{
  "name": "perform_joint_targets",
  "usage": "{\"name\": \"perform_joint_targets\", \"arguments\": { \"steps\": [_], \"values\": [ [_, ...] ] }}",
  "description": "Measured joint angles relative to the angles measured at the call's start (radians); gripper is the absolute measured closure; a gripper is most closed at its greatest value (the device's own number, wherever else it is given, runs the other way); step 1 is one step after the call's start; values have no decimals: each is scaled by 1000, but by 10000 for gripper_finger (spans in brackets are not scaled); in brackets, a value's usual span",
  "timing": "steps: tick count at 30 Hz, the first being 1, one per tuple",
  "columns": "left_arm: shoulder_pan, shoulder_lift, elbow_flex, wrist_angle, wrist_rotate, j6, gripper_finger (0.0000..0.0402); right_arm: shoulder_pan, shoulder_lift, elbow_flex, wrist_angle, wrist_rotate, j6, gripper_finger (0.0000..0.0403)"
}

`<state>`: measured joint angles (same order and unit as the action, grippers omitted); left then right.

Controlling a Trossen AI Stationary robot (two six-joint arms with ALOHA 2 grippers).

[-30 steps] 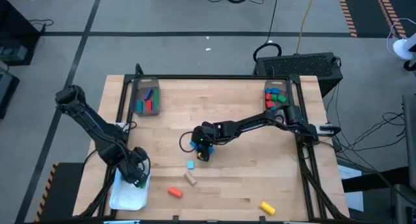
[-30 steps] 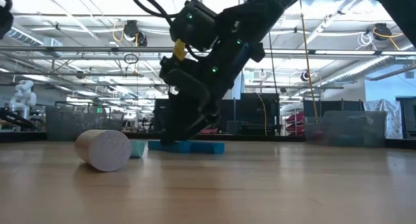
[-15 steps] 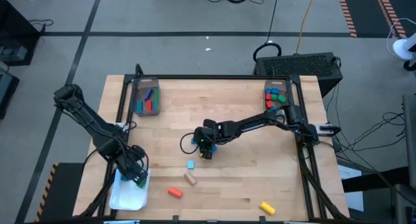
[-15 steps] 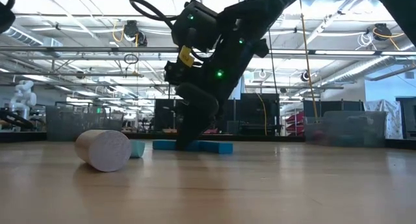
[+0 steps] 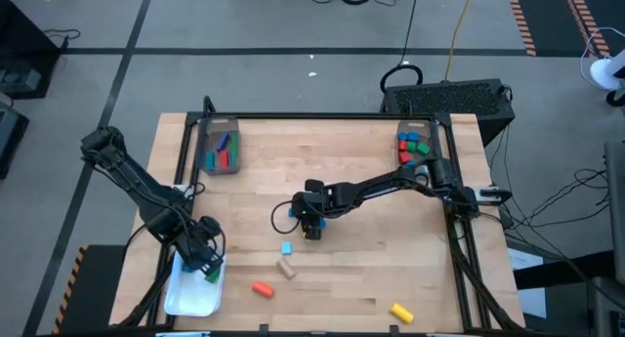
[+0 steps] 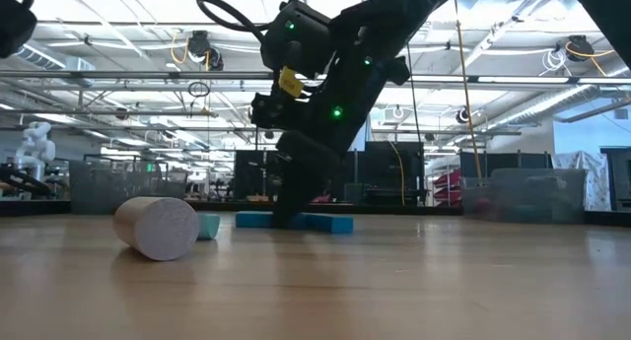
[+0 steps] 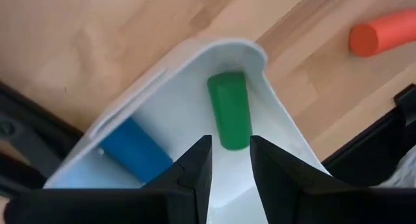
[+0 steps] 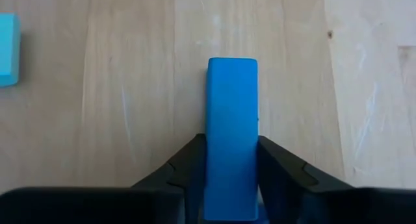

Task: Sort blocks by size
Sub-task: Put the blue rectangular block into the left black bin

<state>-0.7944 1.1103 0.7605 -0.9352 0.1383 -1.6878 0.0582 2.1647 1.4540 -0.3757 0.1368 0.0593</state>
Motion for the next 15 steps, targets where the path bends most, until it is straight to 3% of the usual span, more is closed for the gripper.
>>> {"name": "perform_joint_targets", "arguments": {
  "steps": [8,15],
  "values": [
    [0,0,0,0,-36,28,295,2,0,0,-19,-7,-113,290],
    [0,0,0,9,-35,20,295,-1,1,-1,-19,-4,-88,295]
  ]
}}
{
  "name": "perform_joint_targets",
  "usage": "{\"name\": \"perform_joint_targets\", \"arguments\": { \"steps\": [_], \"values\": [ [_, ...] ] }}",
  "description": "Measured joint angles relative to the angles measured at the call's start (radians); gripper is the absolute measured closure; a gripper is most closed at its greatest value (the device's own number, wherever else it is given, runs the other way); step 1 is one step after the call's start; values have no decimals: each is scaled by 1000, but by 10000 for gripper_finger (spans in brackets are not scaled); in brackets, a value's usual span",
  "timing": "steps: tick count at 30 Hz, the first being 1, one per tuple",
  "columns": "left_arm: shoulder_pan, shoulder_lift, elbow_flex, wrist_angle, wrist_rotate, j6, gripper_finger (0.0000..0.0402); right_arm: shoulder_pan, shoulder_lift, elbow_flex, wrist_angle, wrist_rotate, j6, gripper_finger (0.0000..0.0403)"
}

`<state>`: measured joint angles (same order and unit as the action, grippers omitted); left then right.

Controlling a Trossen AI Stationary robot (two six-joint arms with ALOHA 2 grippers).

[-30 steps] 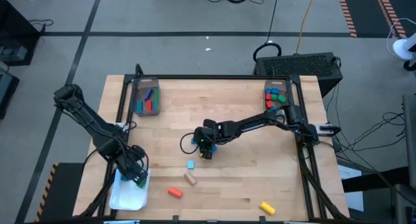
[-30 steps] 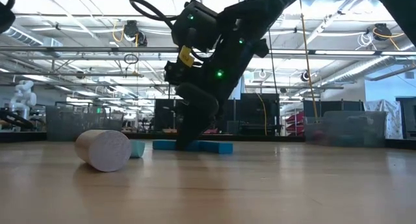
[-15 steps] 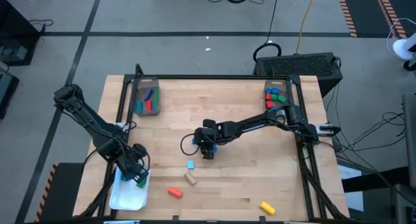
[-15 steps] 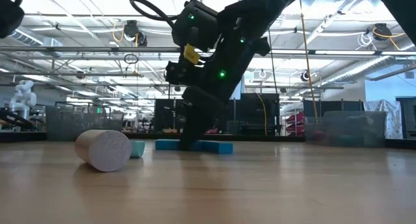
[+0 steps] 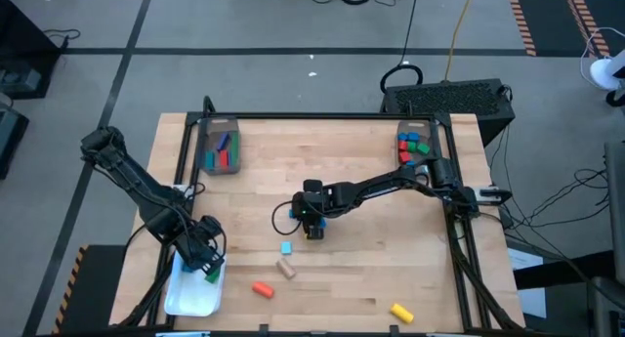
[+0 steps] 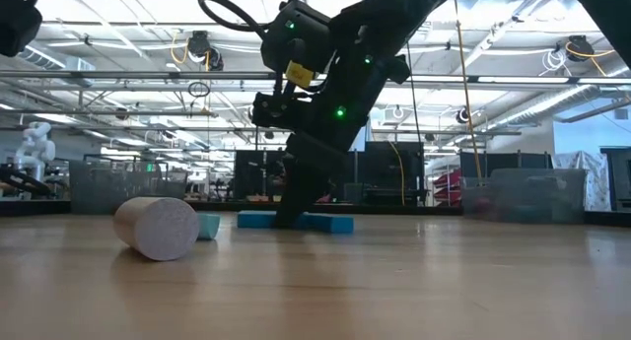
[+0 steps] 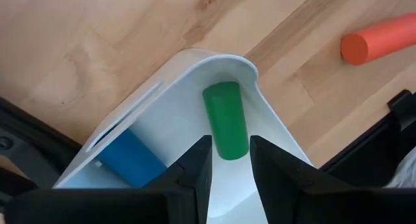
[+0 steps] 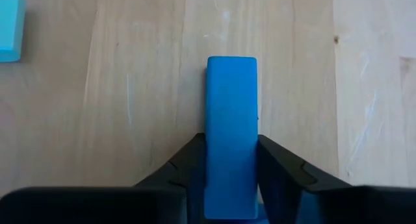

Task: Sort blocks by size
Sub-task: Put the blue rectangular block into the left black bin

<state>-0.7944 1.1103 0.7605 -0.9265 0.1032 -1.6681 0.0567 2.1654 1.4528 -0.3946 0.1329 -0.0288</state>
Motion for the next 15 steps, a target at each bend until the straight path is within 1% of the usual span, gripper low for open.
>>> {"name": "perform_joint_targets", "arguments": {
  "steps": [5,10,12,15],
  "values": [
    [0,0,9,-4,-2,2,295,0,1,-1,-1,0,-21,286],
    [-3,0,92,-4,-48,52,295,0,-5,-1,-10,5,-35,306],
    [-12,0,138,-2,-80,79,295,0,-14,-3,-28,5,-40,313],
    [-20,0,183,-4,-170,127,295,0,-41,-5,-67,6,-42,314]
  ]
}}
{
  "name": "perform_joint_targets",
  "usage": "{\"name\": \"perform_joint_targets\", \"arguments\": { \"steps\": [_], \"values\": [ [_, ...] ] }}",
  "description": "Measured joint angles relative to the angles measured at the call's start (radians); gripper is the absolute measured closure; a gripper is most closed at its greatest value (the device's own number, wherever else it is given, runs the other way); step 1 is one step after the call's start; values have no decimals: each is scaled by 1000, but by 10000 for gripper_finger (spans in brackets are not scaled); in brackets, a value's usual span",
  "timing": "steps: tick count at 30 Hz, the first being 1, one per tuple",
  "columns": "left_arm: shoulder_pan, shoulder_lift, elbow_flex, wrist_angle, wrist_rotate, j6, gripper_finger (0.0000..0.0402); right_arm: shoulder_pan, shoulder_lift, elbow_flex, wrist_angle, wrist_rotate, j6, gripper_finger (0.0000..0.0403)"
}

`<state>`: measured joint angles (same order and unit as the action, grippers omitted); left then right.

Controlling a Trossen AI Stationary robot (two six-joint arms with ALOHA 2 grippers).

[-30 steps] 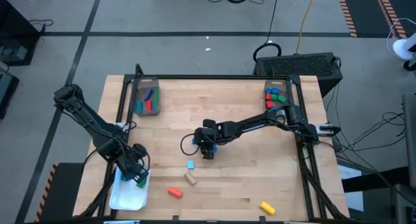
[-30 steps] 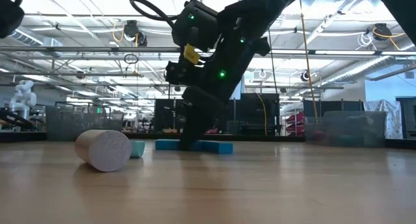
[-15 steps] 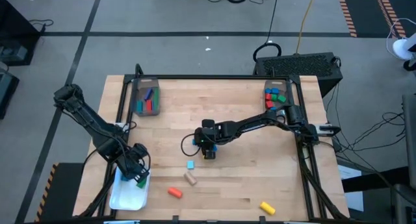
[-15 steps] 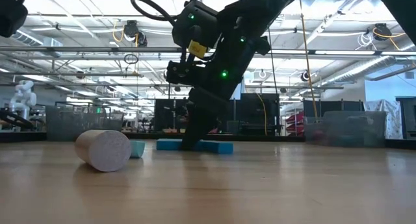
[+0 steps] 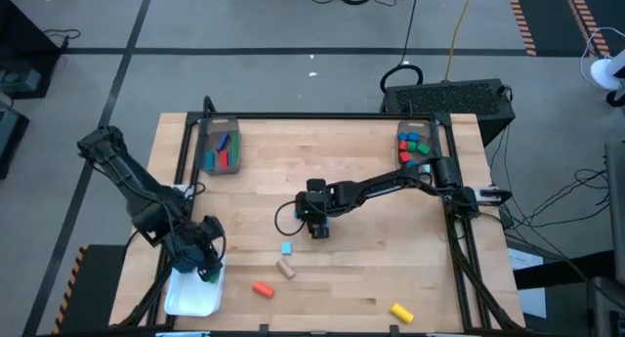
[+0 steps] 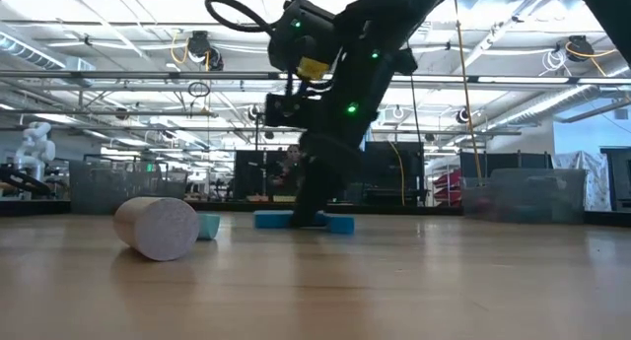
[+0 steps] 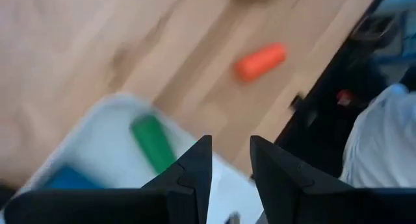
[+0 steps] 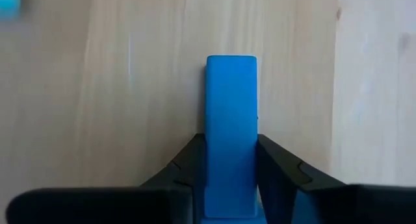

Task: Sort blocks by size
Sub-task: Put the blue rectangular block into the left black bin

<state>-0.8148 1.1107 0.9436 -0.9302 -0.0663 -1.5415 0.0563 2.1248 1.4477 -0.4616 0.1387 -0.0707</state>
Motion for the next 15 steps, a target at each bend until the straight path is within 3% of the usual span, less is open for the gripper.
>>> {"name": "perform_joint_targets", "arguments": {
  "steps": [8,15],
  "values": [
    [13,0,21,-23,-221,168,295,0,-101,-2,-38,-2,-32,312],
    [30,8,21,8,-542,528,295,2,-170,1,30,-55,-56,312]
  ]
}}
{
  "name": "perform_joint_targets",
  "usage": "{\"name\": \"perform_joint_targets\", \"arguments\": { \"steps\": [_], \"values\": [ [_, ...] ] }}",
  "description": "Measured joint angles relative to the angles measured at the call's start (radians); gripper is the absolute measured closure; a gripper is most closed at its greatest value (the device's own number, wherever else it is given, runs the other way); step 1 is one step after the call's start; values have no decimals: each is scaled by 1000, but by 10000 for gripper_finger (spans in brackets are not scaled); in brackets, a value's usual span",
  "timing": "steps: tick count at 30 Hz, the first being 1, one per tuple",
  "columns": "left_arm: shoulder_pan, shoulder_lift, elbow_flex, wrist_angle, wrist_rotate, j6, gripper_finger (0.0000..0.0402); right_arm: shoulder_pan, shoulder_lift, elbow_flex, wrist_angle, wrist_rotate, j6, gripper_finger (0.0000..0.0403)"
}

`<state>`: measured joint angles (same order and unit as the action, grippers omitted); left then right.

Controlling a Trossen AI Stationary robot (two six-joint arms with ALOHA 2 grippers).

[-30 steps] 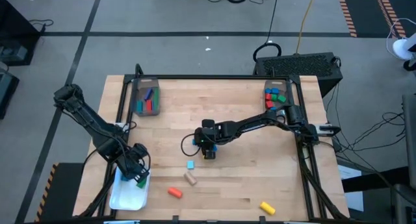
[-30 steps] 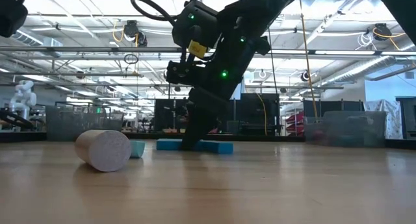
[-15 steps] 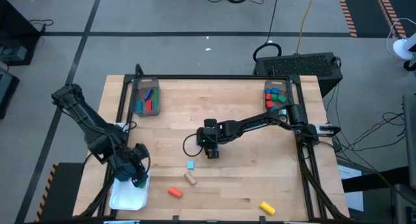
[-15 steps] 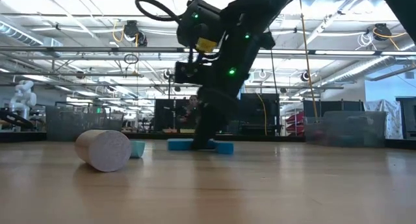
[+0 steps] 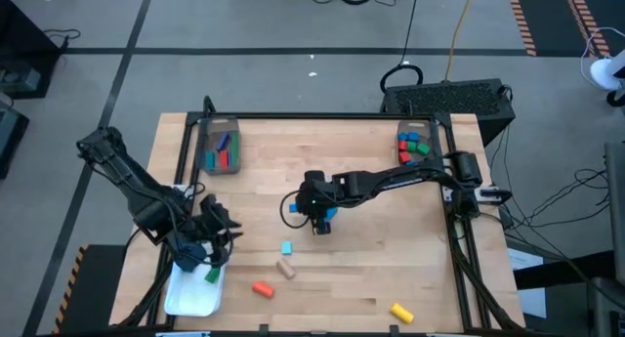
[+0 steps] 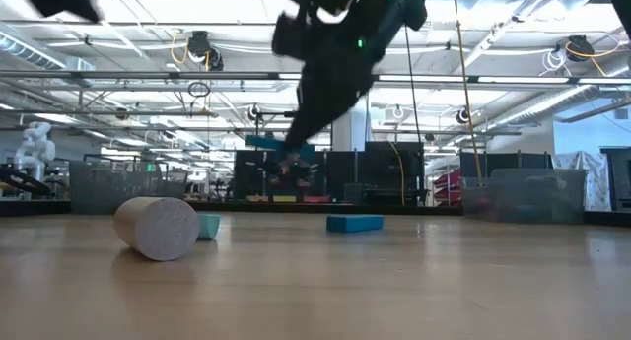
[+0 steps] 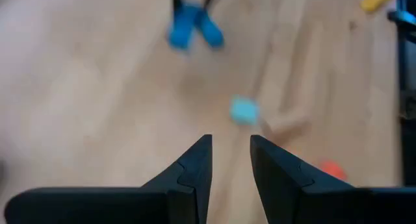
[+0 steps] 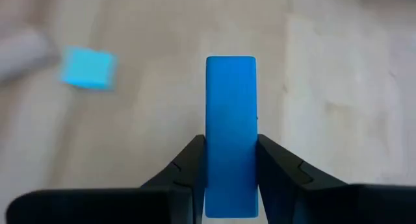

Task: Sort blocks by size
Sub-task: Put the blue rectangular block into the left black bin

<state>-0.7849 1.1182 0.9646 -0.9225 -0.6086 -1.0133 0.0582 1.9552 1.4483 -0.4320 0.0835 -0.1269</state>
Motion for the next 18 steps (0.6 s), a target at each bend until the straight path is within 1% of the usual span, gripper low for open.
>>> {"name": "perform_joint_targets", "arguments": {
  "steps": [2,5,7,10,14,18],
  "values": [
    [0,10,0,32,-73,102,295,0,-10,0,23,-66,-2,312],
    [3,30,0,62,-123,238,295,0,-11,0,52,-147,-2,312],
    [13,49,0,76,-130,288,295,0,-11,0,77,-198,-1,312],
    [34,81,0,79,-137,297,286,-2,-12,0,105,-272,-1,312],
    [58,148,-6,87,-139,358,243,-6,-12,0,153,-358,2,312],
    [78,220,-6,133,-166,502,185,-6,-12,2,185,-439,7,312]
  ]
}}
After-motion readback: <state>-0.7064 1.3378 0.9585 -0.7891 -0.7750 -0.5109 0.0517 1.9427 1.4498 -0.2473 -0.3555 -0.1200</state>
